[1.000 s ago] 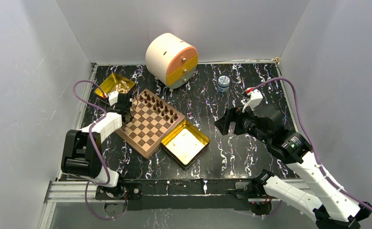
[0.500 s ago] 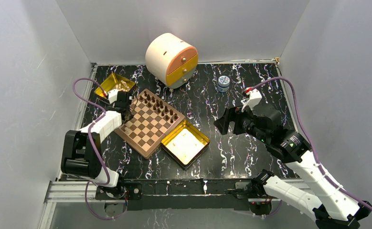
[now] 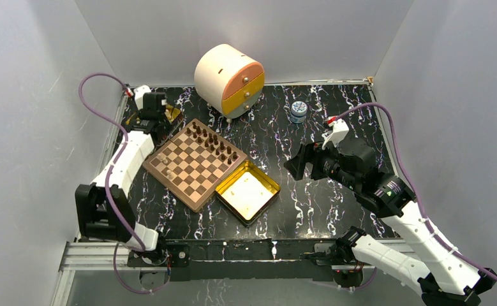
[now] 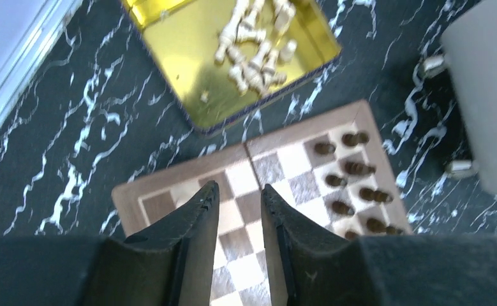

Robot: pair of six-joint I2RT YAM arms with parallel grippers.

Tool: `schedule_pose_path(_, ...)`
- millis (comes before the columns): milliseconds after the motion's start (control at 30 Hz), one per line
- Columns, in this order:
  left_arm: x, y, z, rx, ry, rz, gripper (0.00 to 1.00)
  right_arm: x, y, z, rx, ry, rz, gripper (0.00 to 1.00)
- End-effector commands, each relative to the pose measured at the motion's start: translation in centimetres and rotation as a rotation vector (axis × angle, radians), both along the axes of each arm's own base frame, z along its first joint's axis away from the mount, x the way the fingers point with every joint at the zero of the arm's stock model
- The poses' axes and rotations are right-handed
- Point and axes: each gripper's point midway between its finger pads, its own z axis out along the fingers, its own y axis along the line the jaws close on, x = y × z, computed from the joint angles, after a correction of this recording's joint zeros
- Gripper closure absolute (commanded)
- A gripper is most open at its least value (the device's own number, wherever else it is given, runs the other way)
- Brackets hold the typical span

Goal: Set up the chess pieces on the board
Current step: Move the storage box to the center of the board.

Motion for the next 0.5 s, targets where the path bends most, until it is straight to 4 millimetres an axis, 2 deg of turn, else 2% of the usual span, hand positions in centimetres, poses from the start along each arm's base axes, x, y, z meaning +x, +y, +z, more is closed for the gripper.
schedule_pose_path(0,2.8,1.3,0.1,0.014,0.056,-0.013,0.73,0.3,0.6,1.4,0.048,-0.021,0.006,0.02)
schedule_pose_path(133,6.7,2.8,-2.4,-0.029,0.108,-0.001,0.75,0.5,0.8,1.2,0.043,-0.014,0.008,0.02)
schedule_pose_path(200,8.6,2.7,-3.7,-0.053,0.131,-0.027,0.77,0.7,1.0,1.2,0.043,-0.014,0.007,0.02)
schedule_pose_path(233,9.3,3.8,-4.5,-0.063,0.144,-0.017,0.79,0.8,1.1,1.2,0.042,-0.014,0.008,0.02)
schedule_pose_path(300,10.9,4.2,-5.5,-0.079,0.163,-0.031,0.82,1.0,1.3,1.3,0.039,-0.013,0.008,0.02)
schedule_pose_path(467,12.7,3.8,-7.9,-0.094,0.204,-0.098,0.83,1.6,1.5,1.3,0.024,-0.019,0.001,0.02)
